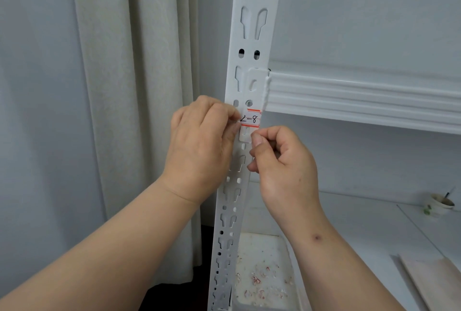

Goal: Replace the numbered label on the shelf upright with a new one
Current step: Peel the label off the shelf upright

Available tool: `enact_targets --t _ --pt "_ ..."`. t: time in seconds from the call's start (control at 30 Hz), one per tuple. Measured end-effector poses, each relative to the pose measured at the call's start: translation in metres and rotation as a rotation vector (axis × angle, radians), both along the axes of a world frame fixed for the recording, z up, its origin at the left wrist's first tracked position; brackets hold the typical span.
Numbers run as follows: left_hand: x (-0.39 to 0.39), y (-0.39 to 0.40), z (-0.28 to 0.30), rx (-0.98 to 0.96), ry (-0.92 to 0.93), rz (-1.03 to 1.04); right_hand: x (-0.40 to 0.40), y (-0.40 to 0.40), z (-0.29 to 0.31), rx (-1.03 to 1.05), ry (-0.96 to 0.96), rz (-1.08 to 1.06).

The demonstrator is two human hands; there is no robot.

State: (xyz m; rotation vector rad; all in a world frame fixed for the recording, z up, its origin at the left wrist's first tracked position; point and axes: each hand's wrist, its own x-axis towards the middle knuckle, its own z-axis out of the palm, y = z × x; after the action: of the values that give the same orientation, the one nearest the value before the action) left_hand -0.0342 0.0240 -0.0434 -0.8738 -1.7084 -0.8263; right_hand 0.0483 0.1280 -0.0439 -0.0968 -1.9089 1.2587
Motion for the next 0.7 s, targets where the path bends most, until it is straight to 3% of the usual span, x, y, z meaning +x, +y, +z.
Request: enact_targets --t 0.17,0.3,0.53,0.7 --pt "-0.001 0.000 0.006 -0.051 0.086 0.084 0.002 0.001 0.001 -0.007 -0.009 0.002" --pt "0.001 0.003 0.008 -0.039 0.010 0.065 0.004 0.000 0.000 -0.005 -0.018 -0.002" --pt "0.024 0.005 0.010 0.233 -0.346 -0.142 0.010 0.003 0.003 -0.025 -0.021 -0.005" --pt "0.049 0.003 0.005 0.244 -0.610 -0.307 0.011 -0.002 0.010 -0.225 -0.104 0.122"
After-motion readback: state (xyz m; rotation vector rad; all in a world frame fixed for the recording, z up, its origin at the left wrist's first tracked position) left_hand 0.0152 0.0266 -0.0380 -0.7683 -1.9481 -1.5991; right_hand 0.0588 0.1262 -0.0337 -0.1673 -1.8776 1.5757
